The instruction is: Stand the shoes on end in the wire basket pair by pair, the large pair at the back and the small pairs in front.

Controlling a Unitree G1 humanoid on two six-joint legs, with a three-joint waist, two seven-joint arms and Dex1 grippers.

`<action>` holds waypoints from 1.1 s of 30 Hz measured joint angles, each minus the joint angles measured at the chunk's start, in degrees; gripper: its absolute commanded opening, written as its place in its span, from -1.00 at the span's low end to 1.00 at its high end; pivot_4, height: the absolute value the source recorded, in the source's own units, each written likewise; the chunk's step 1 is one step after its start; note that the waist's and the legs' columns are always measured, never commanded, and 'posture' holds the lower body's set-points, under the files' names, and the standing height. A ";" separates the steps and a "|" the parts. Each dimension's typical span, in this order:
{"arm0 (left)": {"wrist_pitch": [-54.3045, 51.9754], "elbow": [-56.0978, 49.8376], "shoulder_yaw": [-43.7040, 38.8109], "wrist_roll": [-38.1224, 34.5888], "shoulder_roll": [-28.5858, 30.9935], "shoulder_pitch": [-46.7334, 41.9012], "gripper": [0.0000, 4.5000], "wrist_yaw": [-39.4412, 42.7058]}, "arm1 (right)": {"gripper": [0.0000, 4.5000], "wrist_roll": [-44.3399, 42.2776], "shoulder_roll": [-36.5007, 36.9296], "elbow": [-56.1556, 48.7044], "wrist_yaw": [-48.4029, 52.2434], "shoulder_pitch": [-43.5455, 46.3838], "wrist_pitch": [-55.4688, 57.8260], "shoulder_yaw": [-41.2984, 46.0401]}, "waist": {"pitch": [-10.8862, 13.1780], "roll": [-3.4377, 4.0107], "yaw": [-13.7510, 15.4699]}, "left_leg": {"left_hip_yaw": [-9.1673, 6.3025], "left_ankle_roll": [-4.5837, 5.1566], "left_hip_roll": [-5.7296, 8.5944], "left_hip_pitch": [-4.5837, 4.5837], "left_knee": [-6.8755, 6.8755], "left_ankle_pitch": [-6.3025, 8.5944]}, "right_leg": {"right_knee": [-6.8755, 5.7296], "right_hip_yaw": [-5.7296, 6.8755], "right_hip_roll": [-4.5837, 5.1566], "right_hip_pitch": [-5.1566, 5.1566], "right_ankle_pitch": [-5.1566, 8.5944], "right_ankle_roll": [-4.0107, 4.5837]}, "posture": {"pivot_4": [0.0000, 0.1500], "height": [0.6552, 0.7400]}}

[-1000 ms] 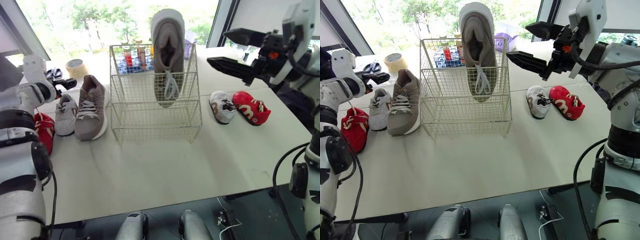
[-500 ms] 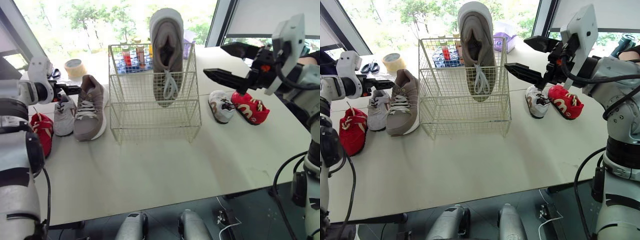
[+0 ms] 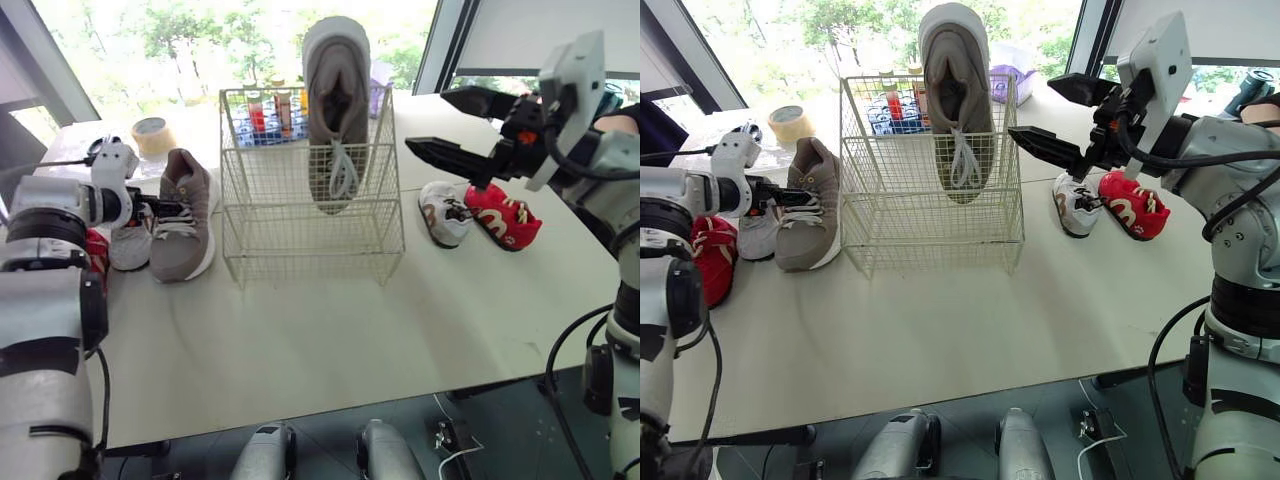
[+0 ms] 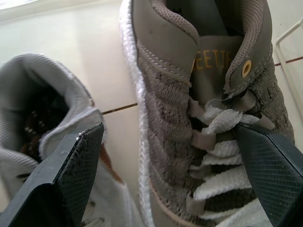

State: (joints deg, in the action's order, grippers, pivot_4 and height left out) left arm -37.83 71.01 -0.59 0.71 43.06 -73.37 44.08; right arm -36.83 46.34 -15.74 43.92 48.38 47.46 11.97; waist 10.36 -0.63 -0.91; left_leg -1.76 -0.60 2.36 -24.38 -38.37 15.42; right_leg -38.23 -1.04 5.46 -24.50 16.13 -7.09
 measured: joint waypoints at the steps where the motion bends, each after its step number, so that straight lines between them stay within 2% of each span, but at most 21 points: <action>1: 0.54 0.36 -0.01 0.08 -0.28 0.04 1.00 -0.46 | 0.98 0.01 0.00 -0.02 -0.15 0.00 -0.03 -0.06 | 0.00 0.00 0.00 | 0.00 0.00 0.00 0.00 0.00 0.00 | 0.00 0.00 0.00 0.00 0.00 0.00 | 1.00 1.00; 2: 1.19 0.79 -0.11 0.11 -0.57 0.07 1.00 -1.06 | 0.98 0.02 0.00 -0.05 -0.33 0.00 -0.04 -0.14 | 0.00 0.00 0.01 | 0.00 0.00 0.00 0.00 0.00 0.00 | 0.00 0.00 0.00 0.00 0.00 0.00 | 1.00 1.00; 4: 2.33 1.34 -0.30 0.11 -0.99 0.08 0.77 -2.26 | 1.00 0.02 0.00 -0.32 -0.75 0.00 -0.04 -0.27 | 0.00 0.00 0.12 | -0.01 0.00 0.00 0.00 0.00 0.00 | 0.00 0.00 0.01 0.00 0.00 0.00 | 1.00 1.00; 6: 3.19 1.89 -0.59 0.08 -1.61 0.08 0.45 -2.89 | 1.00 -0.03 0.00 -0.81 -1.02 0.00 -0.03 -0.28 | -0.01 -0.01 0.16 | 0.00 0.01 0.00 0.00 -0.03 0.01 | 0.00 0.00 0.02 0.00 0.00 0.00 | 1.00 1.00; 11: 4.22 2.54 -1.28 0.07 -2.58 0.66 -0.61 -4.69 | 1.00 -0.05 0.00 -1.52 -1.87 -0.10 -0.03 -0.28 | -0.03 0.01 0.06 | 0.00 0.08 0.00 0.06 -0.04 0.05 | -0.02 -0.01 0.02 0.00 0.00 0.00 | 1.00 1.00; 13: 4.68 2.82 -1.94 0.03 -2.86 0.91 -0.87 -5.45 | 1.00 -0.05 0.00 -1.52 -2.06 -0.12 -0.03 -0.28 | -0.04 0.00 0.14 | 0.00 0.10 0.00 0.06 -0.06 0.05 | -0.04 -0.01 0.02 0.00 0.00 0.00 | 1.00 1.00; 18: 4.77 3.13 -3.87 -0.25 -3.79 0.92 -0.87 -7.42 | 1.00 0.01 0.00 -1.53 -2.11 -0.12 -0.04 -0.30 | -0.07 0.02 0.37 | -0.02 0.19 0.01 0.04 -0.37 0.11 | -0.18 0.00 0.03 0.06 0.00 0.00 | 1.00 1.00; 22: 6.90 4.46 -11.25 -5.11 -4.44 -0.08 -0.87 -10.86 | 1.00 0.11 0.13 -1.53 -2.15 -0.14 -0.05 -0.31 | 0.03 -0.13 0.43 | -0.14 0.24 -0.02 -0.16 -0.68 0.14 | -0.30 0.10 0.02 0.01 0.00 0.00 | 1.00 1.00; 25: 10.32 4.00 -17.58 -10.21 -4.59 -4.61 -0.87 -14.12 | 1.00 0.43 0.14 -1.54 -2.19 -0.29 -0.19 -0.45 | 0.25 -0.75 0.39 | -0.25 -0.01 -0.02 -0.59 -0.78 0.00 | -0.31 0.20 0.02 -0.28 -0.05 -0.08 | 1.00 1.00; 28: 14.52 0.14 -22.16 -14.25 -3.97 -10.49 -0.87 -15.83 | 1.00 0.73 0.13 -1.53 -2.40 -0.28 -0.32 -0.98 | 0.24 -0.76 0.00 | -0.09 0.03 0.11 -1.12 -0.83 0.02 | -0.32 0.18 0.17 -0.85 -0.18 -0.28 | 1.00 1.00; 33: 19.27 -7.33 -25.31 -18.82 -2.75 -17.85 -0.87 -15.26 | 1.00 1.37 0.12 -1.37 -2.45 -0.27 -0.69 -2.23 | 0.24 -0.76 -0.53 | 0.03 0.07 0.20 -1.04 -0.72 0.05 | -0.24 0.19 0.25 -0.91 -0.19 -0.30 | 1.00 1.00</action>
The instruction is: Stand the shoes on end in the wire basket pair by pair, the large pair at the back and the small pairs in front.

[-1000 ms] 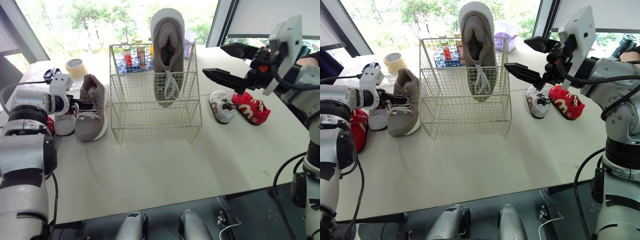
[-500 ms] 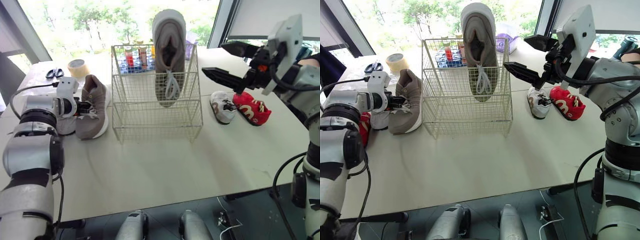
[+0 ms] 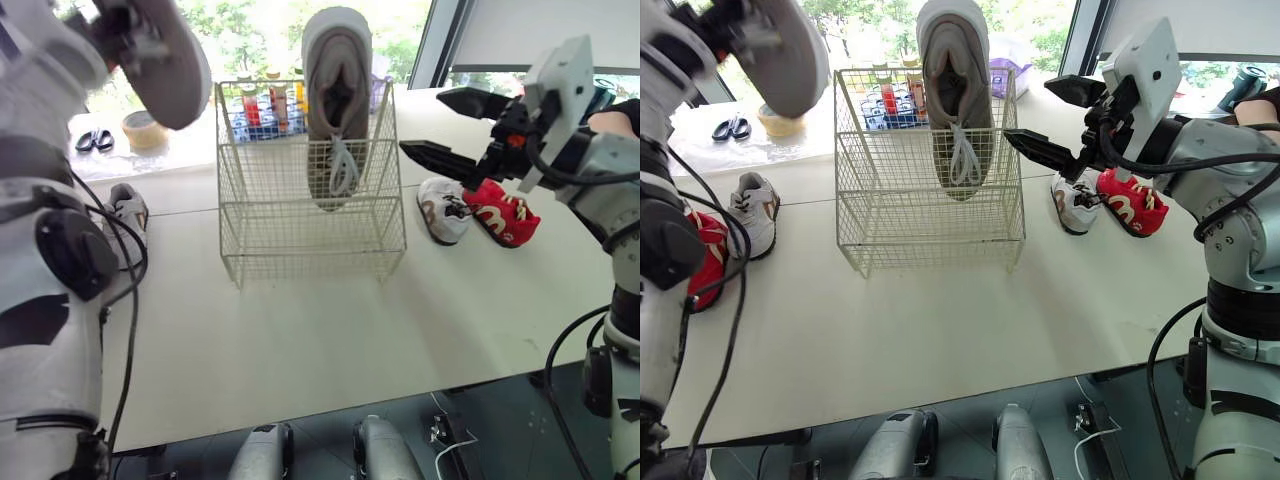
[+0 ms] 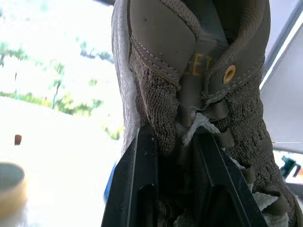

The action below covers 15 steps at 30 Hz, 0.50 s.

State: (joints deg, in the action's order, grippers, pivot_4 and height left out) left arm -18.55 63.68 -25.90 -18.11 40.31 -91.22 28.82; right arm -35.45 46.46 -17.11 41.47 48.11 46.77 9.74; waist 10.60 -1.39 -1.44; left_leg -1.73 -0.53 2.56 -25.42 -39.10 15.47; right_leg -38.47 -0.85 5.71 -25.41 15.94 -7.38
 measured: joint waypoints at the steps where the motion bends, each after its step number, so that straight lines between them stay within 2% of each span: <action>1: 1.47 -1.16 -0.23 -0.72 -0.03 -0.70 -0.87 0.33 | 1.00 0.27 0.00 0.02 0.00 0.01 -0.18 -0.08 | 0.00 0.00 0.02 | 0.00 0.00 -0.01 0.02 -0.01 0.00 | -0.02 0.00 0.00 0.00 0.00 0.00 | 1.00 1.00; 5: 8.41 -6.29 -0.87 -2.45 -3.08 -0.98 -0.87 0.91 | 1.00 0.58 0.02 0.31 -0.01 0.13 -0.96 -0.11 | 0.00 0.00 0.65 | 0.00 -0.01 -0.03 0.05 -0.15 -0.01 | -0.03 0.00 -0.02 0.05 0.00 0.01 | 1.00 1.00; 9: 21.28 -16.19 0.53 -2.45 -11.08 4.11 -0.87 1.03 | 1.00 0.78 0.02 0.32 -0.18 0.33 -1.04 -0.18 | -0.02 -0.01 1.46 | -0.01 0.00 0.00 0.05 -0.19 0.00 | 0.02 -0.02 0.01 0.19 -0.12 -0.11 | 1.00 1.00; 15: 36.72 -22.60 3.69 -0.74 -22.65 14.14 -0.87 -2.68 | 1.00 0.94 0.04 0.04 -0.84 0.26 -1.04 -0.15 | -0.02 -0.01 1.61 | 0.02 0.00 -0.01 0.04 -0.22 0.00 | 0.01 -0.06 -0.02 0.12 -0.13 -0.11 | 1.00 1.00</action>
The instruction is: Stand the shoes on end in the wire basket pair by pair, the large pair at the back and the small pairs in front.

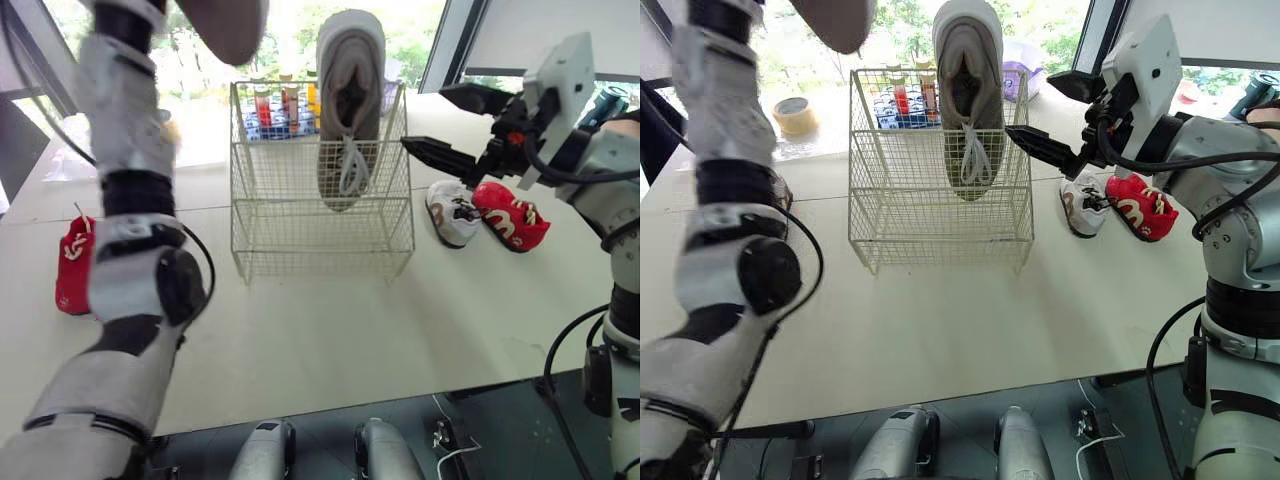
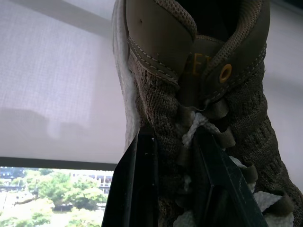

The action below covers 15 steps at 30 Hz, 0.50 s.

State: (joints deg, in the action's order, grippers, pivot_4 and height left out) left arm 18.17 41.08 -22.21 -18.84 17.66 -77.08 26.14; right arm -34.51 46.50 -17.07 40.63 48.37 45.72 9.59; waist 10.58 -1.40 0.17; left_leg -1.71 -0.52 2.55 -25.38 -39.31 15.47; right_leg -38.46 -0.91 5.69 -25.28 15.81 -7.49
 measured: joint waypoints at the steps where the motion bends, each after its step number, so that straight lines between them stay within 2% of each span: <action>1: 2.21 -0.42 0.73 0.91 -1.25 1.17 -0.87 -0.76 | 1.00 0.00 0.09 -0.24 -0.07 -0.09 0.00 0.10 | 0.00 0.00 -0.14 | 0.01 0.00 0.00 -0.01 0.01 0.00 | 0.00 -0.01 0.00 -0.02 0.00 0.00 | 1.00 1.00; 7: 16.70 0.27 4.09 5.47 -4.81 2.72 -0.87 -3.30 | 1.00 -0.16 1.36 -1.14 -0.86 -0.40 0.61 0.52 | 0.00 0.00 -0.88 | 0.03 0.02 0.00 -0.02 0.06 0.01 | 0.07 -0.01 -0.01 -0.02 0.00 0.00 | 1.00 1.00; 15: 30.95 9.45 7.70 11.36 -7.12 6.55 -0.87 -8.20 | 1.00 -0.69 1.50 -3.15 -2.21 -0.87 1.82 1.07 | -0.01 0.01 -0.88 | 0.04 0.03 0.00 0.02 0.02 0.01 | 0.10 -0.02 -0.01 0.01 0.00 0.00 | 1.00 1.00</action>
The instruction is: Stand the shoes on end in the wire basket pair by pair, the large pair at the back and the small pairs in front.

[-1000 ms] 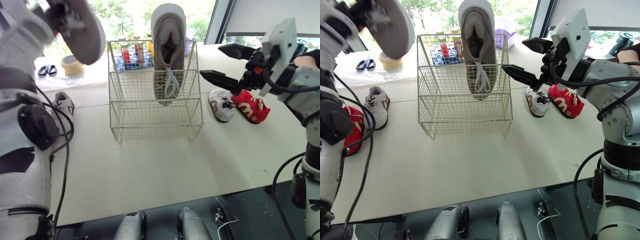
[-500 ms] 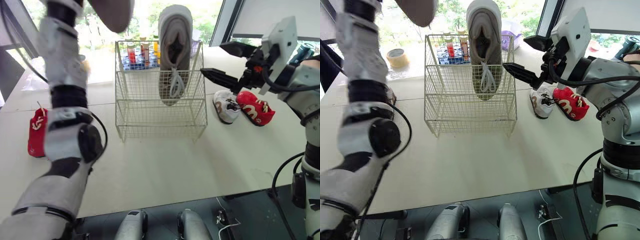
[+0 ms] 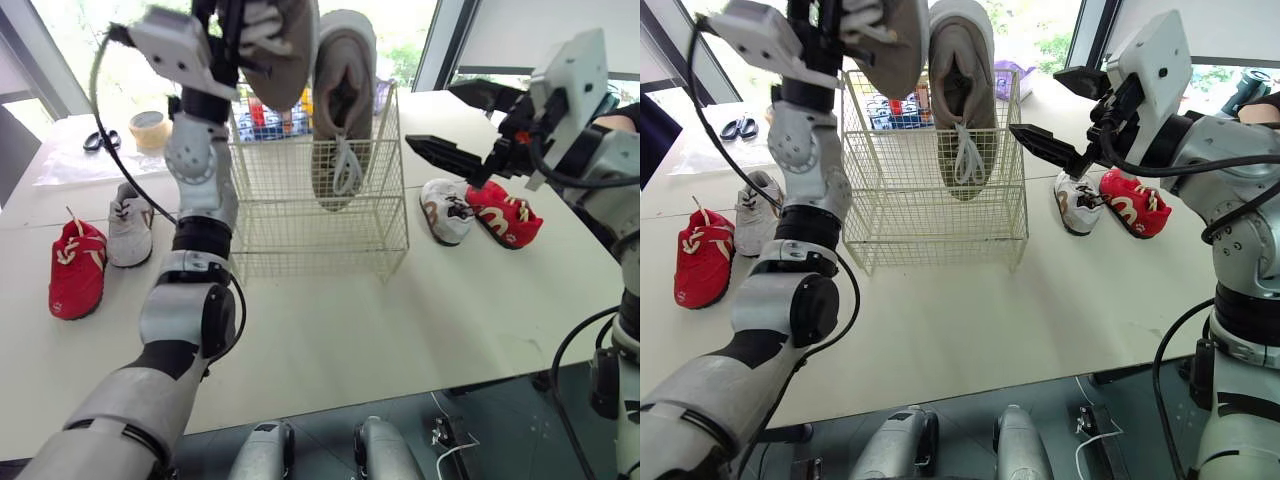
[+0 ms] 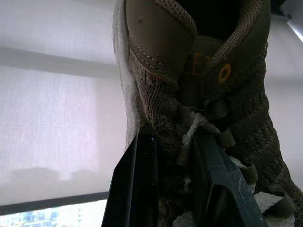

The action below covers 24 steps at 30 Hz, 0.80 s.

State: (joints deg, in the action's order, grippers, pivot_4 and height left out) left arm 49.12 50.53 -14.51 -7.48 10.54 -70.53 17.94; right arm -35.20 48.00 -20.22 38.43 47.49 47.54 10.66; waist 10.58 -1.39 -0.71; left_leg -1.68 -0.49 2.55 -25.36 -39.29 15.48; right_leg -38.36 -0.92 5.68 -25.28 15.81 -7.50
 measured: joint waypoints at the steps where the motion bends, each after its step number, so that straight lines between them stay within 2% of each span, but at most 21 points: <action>1: 0.70 0.85 0.03 0.48 0.03 0.30 -0.87 -0.92 | 1.00 -0.02 0.01 -0.15 -0.17 -0.16 0.13 0.14 | 0.00 0.00 -0.01 | 0.00 0.00 0.00 0.00 0.00 0.00 | 0.00 0.00 0.00 0.00 0.00 0.00 | 1.00 1.00; 9: 4.25 5.75 1.17 3.94 0.53 2.91 -0.87 -6.00 | 1.00 -1.04 0.43 -1.48 -0.91 -0.33 1.26 0.88 | -0.16 0.14 0.32 | -0.02 0.02 0.03 0.25 -0.01 0.00 | 0.02 0.01 0.01 0.30 0.00 0.00 | 1.00 1.00; 17: 5.18 5.42 3.55 5.72 -0.99 7.98 -0.87 -8.03 | 1.00 -1.17 0.87 -1.81 -0.94 -0.33 1.70 1.09 | -0.73 0.87 1.52 | 0.00 0.68 -0.03 1.98 0.22 0.39 | 0.41 0.03 -0.04 2.09 0.02 -0.01 | 1.00 1.00; 24: 3.79 3.61 4.60 5.61 -1.91 14.49 -0.87 -8.17 | 1.00 -1.20 0.87 -1.95 -0.94 -0.33 1.70 1.09 | -1.47 1.46 1.58 | -0.01 0.70 -0.03 2.06 0.20 0.41 | 0.42 0.02 -0.04 2.21 0.02 -0.01 | 1.00 1.00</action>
State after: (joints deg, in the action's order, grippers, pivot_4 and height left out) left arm 52.91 54.13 -9.91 -1.87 8.63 -56.03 9.77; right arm -36.40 48.86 -22.17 37.49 47.16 49.24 11.75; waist 9.11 0.07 0.87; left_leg -1.69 0.21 2.52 -23.30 -39.09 15.88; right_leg -37.94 -0.90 5.64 -23.07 15.83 -7.51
